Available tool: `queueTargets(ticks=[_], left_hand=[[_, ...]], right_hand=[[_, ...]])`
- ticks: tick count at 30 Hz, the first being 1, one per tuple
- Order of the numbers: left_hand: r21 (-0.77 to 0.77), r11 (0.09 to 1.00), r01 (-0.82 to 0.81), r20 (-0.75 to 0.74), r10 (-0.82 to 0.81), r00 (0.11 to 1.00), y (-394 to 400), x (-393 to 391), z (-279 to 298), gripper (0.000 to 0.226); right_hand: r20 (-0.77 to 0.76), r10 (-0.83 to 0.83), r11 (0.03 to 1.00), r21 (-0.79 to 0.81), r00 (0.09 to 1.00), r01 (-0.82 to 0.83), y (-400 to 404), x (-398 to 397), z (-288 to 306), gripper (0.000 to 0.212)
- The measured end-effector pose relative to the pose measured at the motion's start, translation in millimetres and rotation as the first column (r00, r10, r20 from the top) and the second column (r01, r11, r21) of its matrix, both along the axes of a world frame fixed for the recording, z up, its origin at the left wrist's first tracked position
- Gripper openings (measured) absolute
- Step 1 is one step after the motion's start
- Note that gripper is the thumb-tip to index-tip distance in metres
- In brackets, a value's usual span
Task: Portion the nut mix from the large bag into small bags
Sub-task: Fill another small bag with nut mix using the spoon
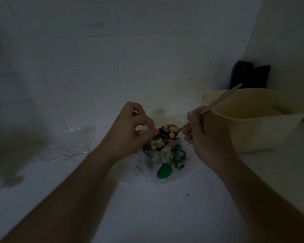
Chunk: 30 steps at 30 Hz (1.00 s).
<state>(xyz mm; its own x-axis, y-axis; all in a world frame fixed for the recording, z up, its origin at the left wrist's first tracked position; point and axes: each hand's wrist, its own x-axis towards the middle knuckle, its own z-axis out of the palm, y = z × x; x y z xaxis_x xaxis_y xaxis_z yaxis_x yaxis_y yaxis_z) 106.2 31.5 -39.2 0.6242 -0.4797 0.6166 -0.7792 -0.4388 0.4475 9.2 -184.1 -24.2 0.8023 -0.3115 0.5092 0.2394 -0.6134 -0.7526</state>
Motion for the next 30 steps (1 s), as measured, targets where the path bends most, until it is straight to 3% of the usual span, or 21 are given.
queueTargets(ticks=[5,8,15,19,23,30], left_hand=[[-0.061,0.998,0.001,-0.195,-0.013,0.981,-9,-3,-3,0.021],[-0.076,0.997,0.002,-0.18,-0.016,0.984,-15,-5,-7,0.026],[-0.222,0.975,0.003,-0.356,-0.084,0.931,-28,-15,-5,0.071],[-0.145,0.989,-0.023,-0.353,-0.03,0.935,-31,-17,-4,0.081],[-0.149,0.989,-0.015,-0.349,-0.039,0.936,-36,-18,-6,0.088],[-0.177,0.984,-0.031,-0.305,-0.025,0.952,-41,-16,-9,0.091]], right_hand=[[0.021,-0.004,0.999,0.036,1.0,0.004,-3,-2,4,0.021],[0.036,-0.008,1.0,0.01,0.999,0.008,-3,-4,7,0.019],[0.116,-0.063,0.987,-0.14,0.991,0.079,-11,-12,20,0.025],[0.153,-0.078,0.978,-0.179,0.985,0.106,-14,-16,26,0.036],[0.183,-0.035,0.974,-0.214,0.982,0.075,-12,-15,26,0.033],[0.255,0.042,0.899,-0.431,0.966,0.075,-7,-8,16,0.034]])
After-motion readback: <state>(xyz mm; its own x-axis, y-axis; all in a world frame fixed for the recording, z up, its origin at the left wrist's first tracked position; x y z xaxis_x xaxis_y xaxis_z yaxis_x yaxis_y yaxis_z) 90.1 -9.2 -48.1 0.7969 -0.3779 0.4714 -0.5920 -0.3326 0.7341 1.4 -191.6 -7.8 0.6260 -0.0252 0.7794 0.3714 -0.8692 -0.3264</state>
